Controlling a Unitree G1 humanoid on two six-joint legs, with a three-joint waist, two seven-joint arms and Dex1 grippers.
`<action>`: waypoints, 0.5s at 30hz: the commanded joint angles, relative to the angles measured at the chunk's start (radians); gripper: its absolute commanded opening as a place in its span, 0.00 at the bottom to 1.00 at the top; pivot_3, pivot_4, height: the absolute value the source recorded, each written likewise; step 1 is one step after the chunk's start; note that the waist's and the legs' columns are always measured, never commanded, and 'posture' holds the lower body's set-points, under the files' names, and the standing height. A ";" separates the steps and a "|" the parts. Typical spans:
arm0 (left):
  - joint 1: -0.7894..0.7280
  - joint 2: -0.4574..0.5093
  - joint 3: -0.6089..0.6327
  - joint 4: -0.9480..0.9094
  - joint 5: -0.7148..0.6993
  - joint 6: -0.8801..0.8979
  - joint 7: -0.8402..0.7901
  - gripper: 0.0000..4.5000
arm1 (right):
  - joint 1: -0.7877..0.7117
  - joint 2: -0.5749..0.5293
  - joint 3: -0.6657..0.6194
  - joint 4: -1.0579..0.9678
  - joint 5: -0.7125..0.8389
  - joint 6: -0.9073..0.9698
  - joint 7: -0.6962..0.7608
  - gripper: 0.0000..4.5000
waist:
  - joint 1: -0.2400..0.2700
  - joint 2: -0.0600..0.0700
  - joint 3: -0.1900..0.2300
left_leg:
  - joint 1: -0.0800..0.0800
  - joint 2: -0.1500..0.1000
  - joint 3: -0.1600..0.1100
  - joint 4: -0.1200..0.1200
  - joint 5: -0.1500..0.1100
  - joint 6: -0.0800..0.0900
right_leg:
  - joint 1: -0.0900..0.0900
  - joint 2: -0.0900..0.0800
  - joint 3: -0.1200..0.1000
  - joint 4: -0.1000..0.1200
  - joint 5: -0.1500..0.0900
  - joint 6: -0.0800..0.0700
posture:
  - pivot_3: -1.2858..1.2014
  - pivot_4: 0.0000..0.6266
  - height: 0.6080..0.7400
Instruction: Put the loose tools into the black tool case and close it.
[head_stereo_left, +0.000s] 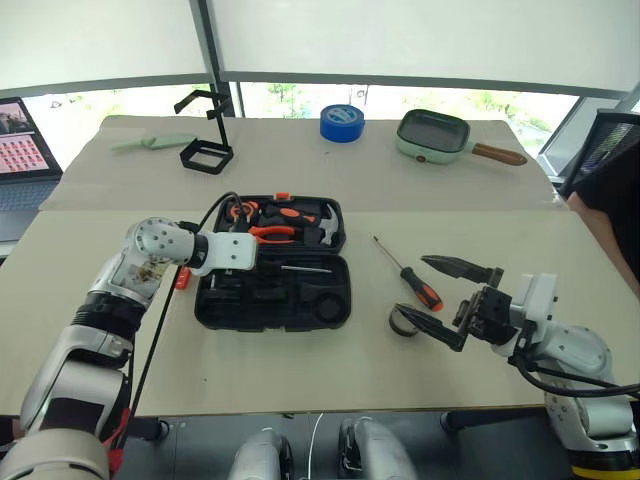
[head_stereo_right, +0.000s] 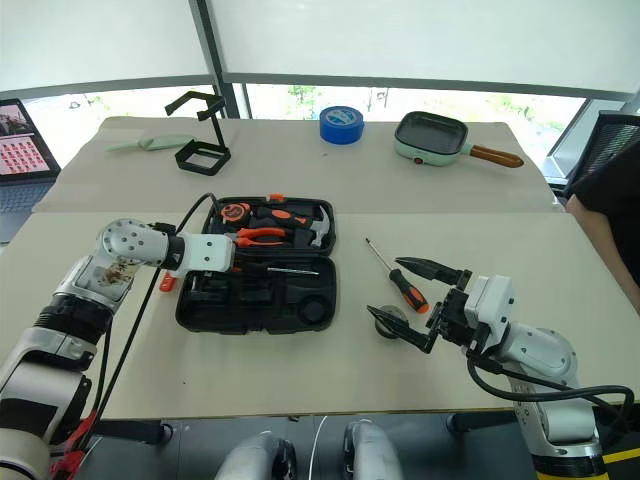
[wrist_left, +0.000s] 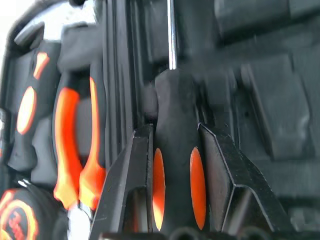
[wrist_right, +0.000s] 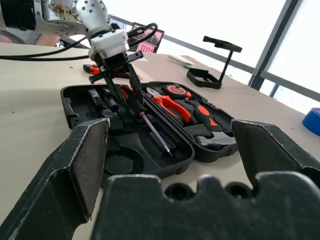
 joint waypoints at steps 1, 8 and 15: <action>-0.015 0.020 0.018 0.028 0.017 -0.012 0.011 0.20 | 0.015 0.005 -0.014 -0.047 0.002 -0.001 -0.019 1.00 | 0.000 0.000 0.000 | 0.000 0.000 0.000 0.001 0.000 0.001 | 0.000 0.000 0.000 0.000 0.000 0.000 | 0.52 0.24 1.00; 0.002 0.030 0.017 0.052 0.031 0.000 0.033 0.20 | 0.009 0.005 -0.005 -0.044 -0.001 0.001 -0.028 1.00 | -0.001 0.000 0.000 | -0.002 0.001 0.000 0.007 -0.005 0.009 | 0.000 0.000 0.000 0.001 0.002 0.003 | 0.52 0.24 1.00; -0.010 0.022 0.005 0.096 0.046 -0.004 0.035 0.20 | 0.006 -0.001 0.002 -0.044 0.006 0.009 -0.023 1.00 | 0.006 0.000 0.000 | -0.002 0.001 0.001 0.008 -0.005 0.009 | 0.000 0.000 0.000 0.001 0.002 0.003 | 0.52 0.24 1.00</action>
